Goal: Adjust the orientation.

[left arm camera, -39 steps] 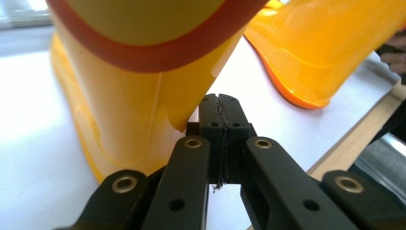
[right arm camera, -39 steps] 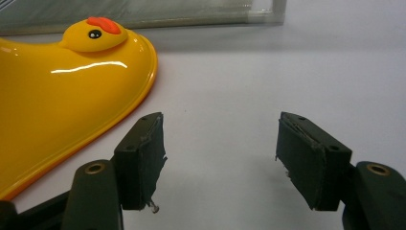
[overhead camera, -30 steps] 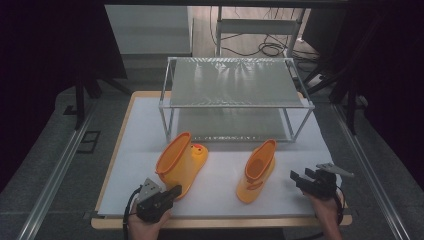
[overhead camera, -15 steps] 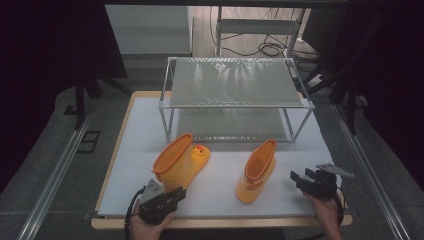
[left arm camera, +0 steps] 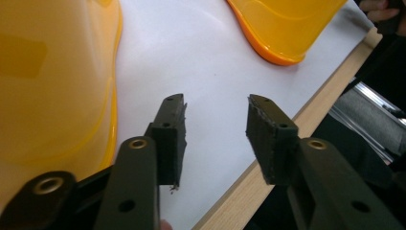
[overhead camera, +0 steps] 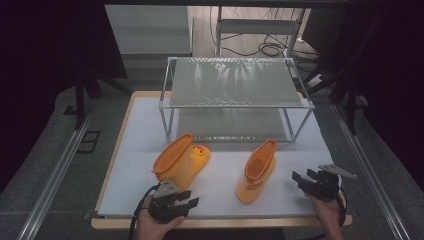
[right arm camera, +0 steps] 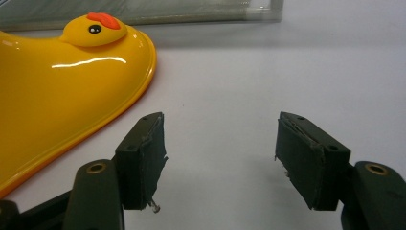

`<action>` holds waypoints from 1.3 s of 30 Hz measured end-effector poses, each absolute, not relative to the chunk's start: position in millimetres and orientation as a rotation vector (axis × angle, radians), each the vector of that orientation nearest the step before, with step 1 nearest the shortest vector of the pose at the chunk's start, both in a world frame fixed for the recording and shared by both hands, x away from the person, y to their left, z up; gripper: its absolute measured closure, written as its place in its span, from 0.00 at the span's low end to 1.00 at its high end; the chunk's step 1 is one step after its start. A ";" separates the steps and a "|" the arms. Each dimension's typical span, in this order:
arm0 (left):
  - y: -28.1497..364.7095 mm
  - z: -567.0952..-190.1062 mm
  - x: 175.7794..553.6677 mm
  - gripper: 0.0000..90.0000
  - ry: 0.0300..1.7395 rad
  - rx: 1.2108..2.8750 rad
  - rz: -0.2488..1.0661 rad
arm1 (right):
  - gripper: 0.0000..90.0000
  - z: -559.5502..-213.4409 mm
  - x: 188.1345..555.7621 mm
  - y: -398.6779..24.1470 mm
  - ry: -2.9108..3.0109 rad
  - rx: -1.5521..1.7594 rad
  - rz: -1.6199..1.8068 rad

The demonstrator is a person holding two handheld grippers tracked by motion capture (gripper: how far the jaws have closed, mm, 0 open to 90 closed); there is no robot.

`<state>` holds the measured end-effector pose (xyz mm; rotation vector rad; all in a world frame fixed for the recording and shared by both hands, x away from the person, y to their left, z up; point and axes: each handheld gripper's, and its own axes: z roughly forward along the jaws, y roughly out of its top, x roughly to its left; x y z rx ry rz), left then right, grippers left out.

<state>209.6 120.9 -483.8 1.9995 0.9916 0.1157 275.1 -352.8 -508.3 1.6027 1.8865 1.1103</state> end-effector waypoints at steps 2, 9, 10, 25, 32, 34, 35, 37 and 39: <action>119.7 -481.0 211.5 0.61 0.984 2.013 0.089 | 0.38 -508.1 275.0 -352.5 1.888 1.600 1.108; 116.6 -467.7 219.6 0.58 0.917 2.063 -0.107 | 0.38 -507.8 273.2 -355.2 1.883 1.607 1.106; 116.5 -465.1 220.1 0.58 0.914 2.063 -0.127 | 0.38 -507.9 272.9 -355.5 1.877 1.606 1.112; 107.6 -412.5 221.5 0.57 0.838 2.132 -0.183 | 0.38 -505.9 269.7 -357.0 1.872 1.610 1.109; 93.3 -374.3 232.8 0.57 0.795 2.167 -0.178 | 0.38 -506.0 269.3 -356.0 1.874 1.605 1.110; 89.2 -365.6 237.2 0.58 0.784 2.171 -0.181 | 0.38 -505.8 269.5 -355.8 1.874 1.602 1.110; 87.4 -361.9 239.8 0.58 0.780 2.173 -0.184 | 0.38 -505.9 269.6 -355.7 1.874 1.602 1.110; 84.0 -355.7 245.2 0.58 0.777 2.168 -0.199 | 0.38 -506.3 269.7 -355.3 1.876 1.608 1.110; 79.5 -350.3 249.6 0.58 0.769 2.166 -0.209 | 0.38 -506.3 269.7 -355.1 1.879 1.606 1.108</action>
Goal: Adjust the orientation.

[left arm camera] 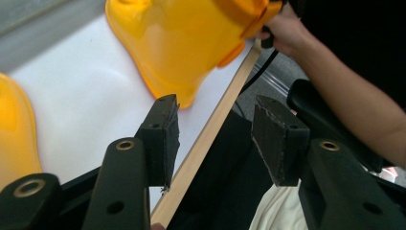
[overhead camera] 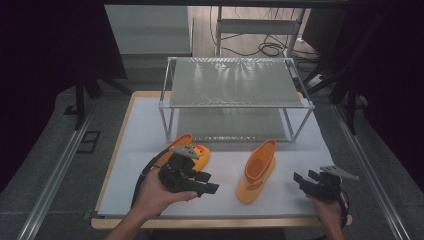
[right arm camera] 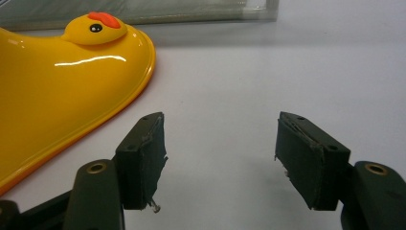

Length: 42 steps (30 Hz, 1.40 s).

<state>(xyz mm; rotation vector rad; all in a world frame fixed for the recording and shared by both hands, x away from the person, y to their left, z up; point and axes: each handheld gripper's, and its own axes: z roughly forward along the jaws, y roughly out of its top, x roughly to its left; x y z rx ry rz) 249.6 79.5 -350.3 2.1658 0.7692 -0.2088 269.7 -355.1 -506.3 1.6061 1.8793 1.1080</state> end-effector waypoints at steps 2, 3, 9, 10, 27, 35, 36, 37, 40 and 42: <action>74.2 -345.5 254.0 0.58 0.763 2.166 -0.236 | 0.38 -505.8 269.5 -355.3 1.877 1.601 1.110; 71.2 -343.0 256.3 0.58 0.761 2.164 -0.242 | 0.38 -505.5 269.4 -355.7 1.876 1.601 1.110; 54.4 -327.6 268.9 0.59 0.740 2.184 -0.227 | 0.38 -504.7 268.8 -357.0 1.871 1.606 1.111; 50.2 -324.9 272.4 0.58 0.741 2.190 -0.232 | 0.38 -504.8 268.8 -356.9 1.871 1.606 1.111; 24.2 -316.0 305.0 0.59 0.774 2.194 -0.262 | 0.38 -505.2 269.0 -356.6 1.885 1.608 1.110; 7.4 -315.7 313.4 0.60 0.788 2.227 -0.260 | 0.38 -505.2 268.8 -356.7 1.886 1.612 1.110; 5.4 -316.2 315.0 0.60 0.792 2.228 -0.262 | 0.38 -505.2 268.8 -356.7 1.887 1.612 1.109; 3.2 -316.6 316.6 0.60 0.796 2.230 -0.264 | 0.38 -505.3 268.8 -356.8 1.887 1.612 1.110; -1.4 -317.1 320.2 0.60 0.796 2.247 -0.269 | 0.38 -505.6 269.0 -356.7 1.886 1.612 1.114; -10.7 -317.2 325.2 0.60 0.797 2.274 -0.272 | 0.38 -505.5 269.0 -357.5 1.883 1.613 1.114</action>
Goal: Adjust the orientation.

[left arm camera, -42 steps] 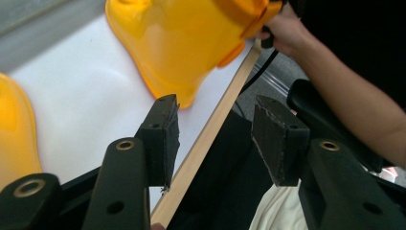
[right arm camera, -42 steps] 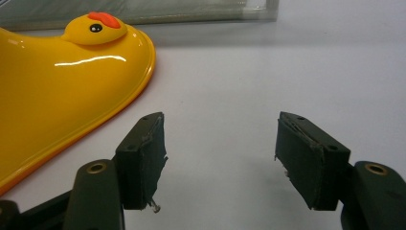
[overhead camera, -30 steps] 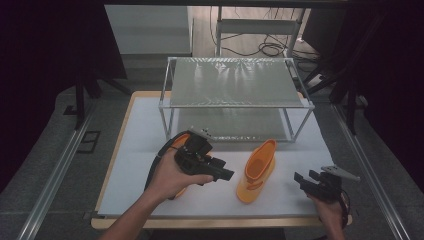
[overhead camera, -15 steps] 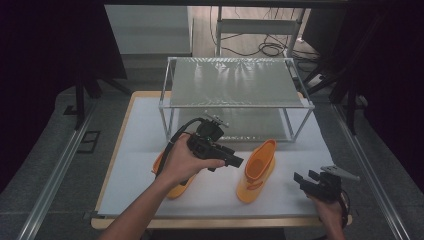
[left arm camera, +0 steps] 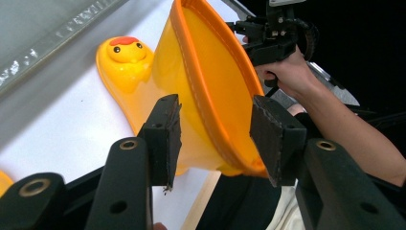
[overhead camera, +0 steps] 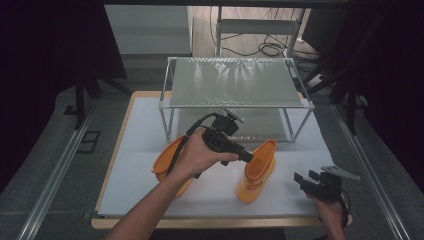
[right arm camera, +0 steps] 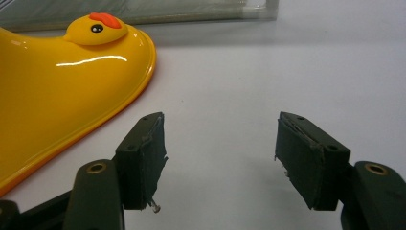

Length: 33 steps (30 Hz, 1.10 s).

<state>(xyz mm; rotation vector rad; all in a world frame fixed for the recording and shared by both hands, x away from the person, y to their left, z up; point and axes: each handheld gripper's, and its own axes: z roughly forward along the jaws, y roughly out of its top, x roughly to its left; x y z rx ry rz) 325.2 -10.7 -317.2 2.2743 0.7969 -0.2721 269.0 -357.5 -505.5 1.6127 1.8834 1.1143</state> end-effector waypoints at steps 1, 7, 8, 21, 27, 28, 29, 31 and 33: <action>-13.0 -317.1 326.3 0.60 0.797 2.283 -0.270 | 0.38 -505.3 268.9 -357.7 1.881 1.615 1.115; -26.6 -318.1 333.4 0.60 0.803 2.311 -0.286 | 0.38 -505.7 268.3 -359.3 1.882 1.617 1.115; -32.7 -320.5 335.6 0.60 0.821 2.312 -0.295 | 0.38 -506.1 268.3 -359.9 1.883 1.619 1.111; -64.6 -336.6 349.9 0.65 0.887 2.424 -0.278 | 0.38 -506.7 268.1 -361.8 1.882 1.631 1.108; -71.9 -347.3 352.9 0.75 0.913 2.480 -0.243 | 0.38 -506.8 268.3 -362.8 1.882 1.633 1.105; -72.9 -348.7 352.8 0.77 0.915 2.477 -0.241 | 0.38 -507.1 268.5 -362.8 1.880 1.633 1.108; -73.5 -349.3 352.7 0.80 0.914 2.479 -0.240 | 0.38 -507.2 268.5 -362.8 1.881 1.633 1.105; -74.5 -349.4 352.5 0.86 0.920 2.484 -0.232 | 0.38 -507.6 268.6 -362.5 1.881 1.637 1.102; -75.0 -349.6 352.4 0.93 0.934 2.484 -0.219 | 0.38 -508.0 268.7 -362.7 1.884 1.638 1.098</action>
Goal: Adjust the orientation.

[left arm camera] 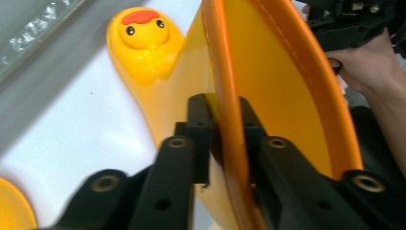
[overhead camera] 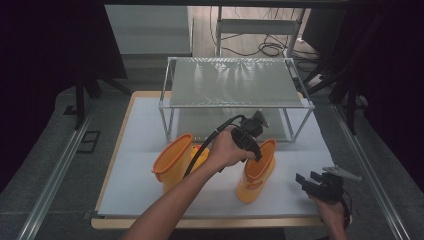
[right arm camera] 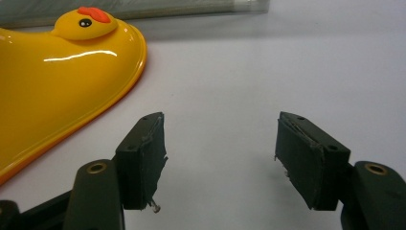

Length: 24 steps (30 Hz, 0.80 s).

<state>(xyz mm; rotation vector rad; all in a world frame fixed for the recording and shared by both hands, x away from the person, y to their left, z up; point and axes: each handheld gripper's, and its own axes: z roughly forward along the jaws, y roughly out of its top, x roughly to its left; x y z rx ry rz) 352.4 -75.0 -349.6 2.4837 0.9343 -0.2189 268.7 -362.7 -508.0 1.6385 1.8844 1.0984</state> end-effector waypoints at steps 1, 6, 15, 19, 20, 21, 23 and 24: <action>-74.9 -350.0 352.6 0.95 0.938 2.480 -0.218 | 0.38 -508.4 268.8 -362.7 1.885 1.637 1.097; -74.9 -349.4 353.7 0.96 0.954 2.451 -0.238 | 0.38 -508.8 269.1 -362.0 1.883 1.637 1.099; -63.4 -331.9 354.6 0.96 0.952 2.392 -0.244 | 0.38 -508.2 268.7 -365.1 1.873 1.645 1.099; -50.7 -317.2 347.5 0.96 0.939 2.376 -0.220 | 0.38 -507.4 268.2 -365.5 1.866 1.642 1.105; -50.7 -317.2 347.5 0.96 0.939 2.376 -0.220 | 0.38 -507.2 268.0 -365.6 1.866 1.641 1.104; -45.5 -314.0 344.5 0.96 0.938 2.372 -0.214 | 0.38 -507.2 268.0 -365.6 1.866 1.641 1.104; -33.1 -310.4 337.5 0.96 0.931 2.364 -0.194 | 0.38 -506.6 268.0 -365.2 1.866 1.641 1.105; -26.7 -309.9 335.6 0.96 0.933 2.362 -0.186 | 0.38 -506.1 267.8 -365.2 1.868 1.644 1.103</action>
